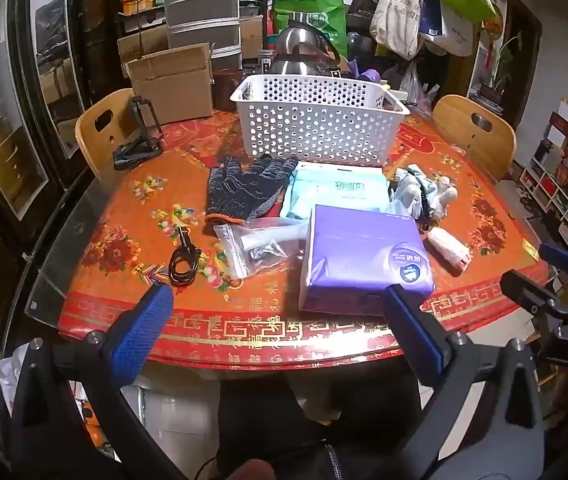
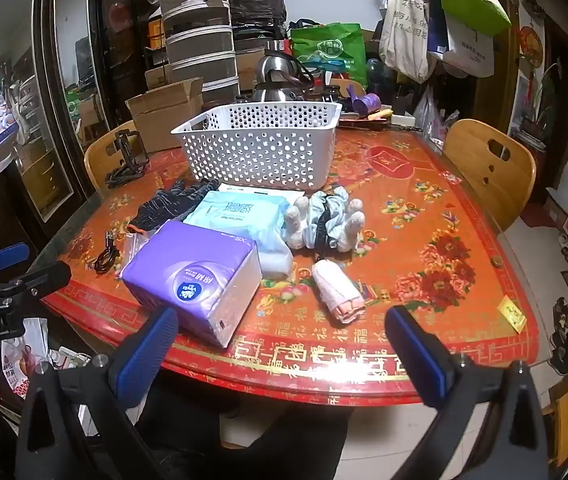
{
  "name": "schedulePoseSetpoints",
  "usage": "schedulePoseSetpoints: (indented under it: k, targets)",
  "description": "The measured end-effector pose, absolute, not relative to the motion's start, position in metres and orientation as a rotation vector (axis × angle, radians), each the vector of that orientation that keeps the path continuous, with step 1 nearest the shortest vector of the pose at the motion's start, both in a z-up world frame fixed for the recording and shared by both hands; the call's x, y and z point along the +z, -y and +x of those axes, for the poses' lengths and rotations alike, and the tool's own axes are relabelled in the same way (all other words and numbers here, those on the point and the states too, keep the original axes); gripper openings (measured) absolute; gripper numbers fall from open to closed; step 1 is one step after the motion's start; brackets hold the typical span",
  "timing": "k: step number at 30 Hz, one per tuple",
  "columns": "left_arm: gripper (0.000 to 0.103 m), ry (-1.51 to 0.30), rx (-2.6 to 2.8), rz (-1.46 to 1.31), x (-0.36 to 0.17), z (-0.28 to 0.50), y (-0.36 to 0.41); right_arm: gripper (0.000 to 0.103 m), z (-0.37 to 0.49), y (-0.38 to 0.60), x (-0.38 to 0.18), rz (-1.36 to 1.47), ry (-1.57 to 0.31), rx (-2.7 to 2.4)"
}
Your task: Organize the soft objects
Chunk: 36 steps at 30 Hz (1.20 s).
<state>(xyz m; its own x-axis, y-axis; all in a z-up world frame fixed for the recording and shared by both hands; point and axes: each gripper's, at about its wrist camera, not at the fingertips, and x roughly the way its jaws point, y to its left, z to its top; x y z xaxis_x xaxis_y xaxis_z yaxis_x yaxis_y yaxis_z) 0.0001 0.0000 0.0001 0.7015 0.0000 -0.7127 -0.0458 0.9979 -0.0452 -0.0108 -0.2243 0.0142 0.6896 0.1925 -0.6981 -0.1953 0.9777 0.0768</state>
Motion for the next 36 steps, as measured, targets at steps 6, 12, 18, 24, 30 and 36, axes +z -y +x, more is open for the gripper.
schedulePoseSetpoints:
  k: [6, 12, 18, 24, 30, 36]
  targets:
    - [0.103, -0.786, 0.038, -0.045, -0.0008, 0.0008, 0.0025, 0.103, -0.0103, 0.2253, 0.0154, 0.0, -0.781, 0.217]
    - [0.103, -0.78, 0.034, -0.035, 0.0004, -0.0002, 0.0047, 0.103, -0.0108, 0.2259, 0.0164, 0.0, -0.78, 0.219]
    - [0.103, -0.773, 0.031, -0.036, 0.0004, -0.0015, 0.0088, 0.103, -0.0104, 0.2269, 0.0164, 0.004, -0.781, 0.219]
    - [0.103, -0.771, 0.026, -0.044, 0.0022, -0.0024, 0.007, 0.103, -0.0099, 0.2256, 0.0145, 0.004, -0.782, 0.222]
    - [0.103, -0.77, 0.024, -0.053, 0.0042, -0.0038, 0.0044, 0.103, -0.0098, 0.2268, 0.0159, 0.006, -0.784, 0.222]
    - [0.103, -0.771, 0.023, -0.052, 0.0043, -0.0036, 0.0046, 0.103, -0.0098, 0.2258, 0.015, 0.004, -0.786, 0.226]
